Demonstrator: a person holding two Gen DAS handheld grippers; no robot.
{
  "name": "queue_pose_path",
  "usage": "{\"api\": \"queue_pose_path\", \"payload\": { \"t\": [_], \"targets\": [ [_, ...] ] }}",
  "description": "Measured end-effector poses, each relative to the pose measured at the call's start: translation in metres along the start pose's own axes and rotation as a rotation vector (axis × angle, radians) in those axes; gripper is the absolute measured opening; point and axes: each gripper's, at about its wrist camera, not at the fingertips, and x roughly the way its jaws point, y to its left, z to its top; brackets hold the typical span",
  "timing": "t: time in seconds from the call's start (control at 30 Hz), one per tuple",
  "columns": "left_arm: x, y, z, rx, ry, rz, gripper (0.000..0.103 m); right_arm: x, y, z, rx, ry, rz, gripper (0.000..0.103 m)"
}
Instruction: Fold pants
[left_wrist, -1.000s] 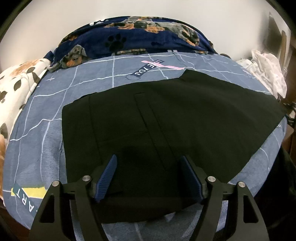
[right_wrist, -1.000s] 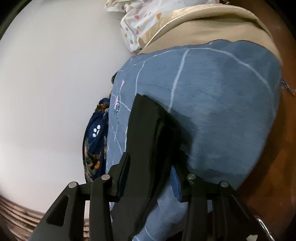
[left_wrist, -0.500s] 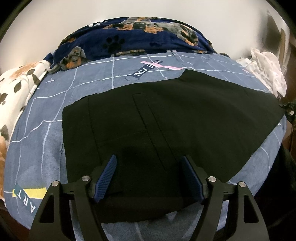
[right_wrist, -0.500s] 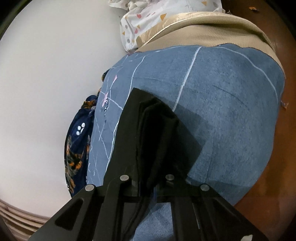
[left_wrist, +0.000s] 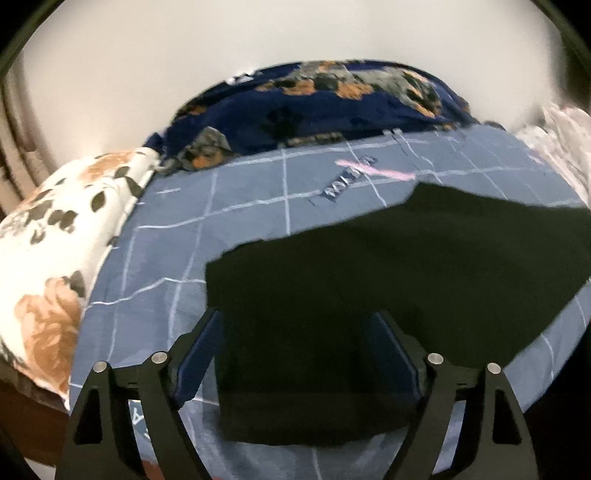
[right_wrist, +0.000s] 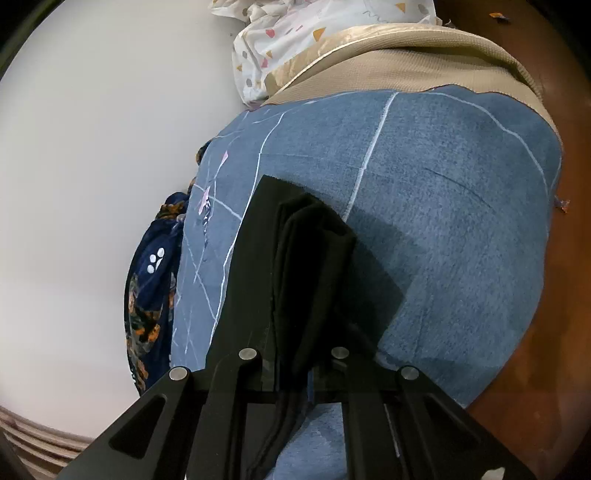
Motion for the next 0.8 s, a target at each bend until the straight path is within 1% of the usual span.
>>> {"api": "queue_pose_path", "payload": {
  "t": [0.2, 0.4, 0.63, 0.8],
  "targets": [
    [-0.006, 0.0, 0.01, -0.031, -0.016, 0.07, 0.089, 0.0, 0.0, 0.001, -0.001, 0.002, -0.004, 0.008],
    [-0.013, -0.009, 0.011, -0.015, -0.045, 0.117, 0.094, -0.002, 0.002, 0.001, 0.0, 0.001, 0.011, 0.008],
    [-0.012, -0.013, 0.009, -0.003, -0.044, 0.122, 0.095, -0.007, 0.02, 0.0, -0.028, -0.005, 0.05, 0.009],
    [-0.01, -0.011, 0.008, -0.014, -0.038, 0.127, 0.095, -0.01, 0.037, -0.006, -0.058, 0.0, 0.085, 0.009]
  ]
}}
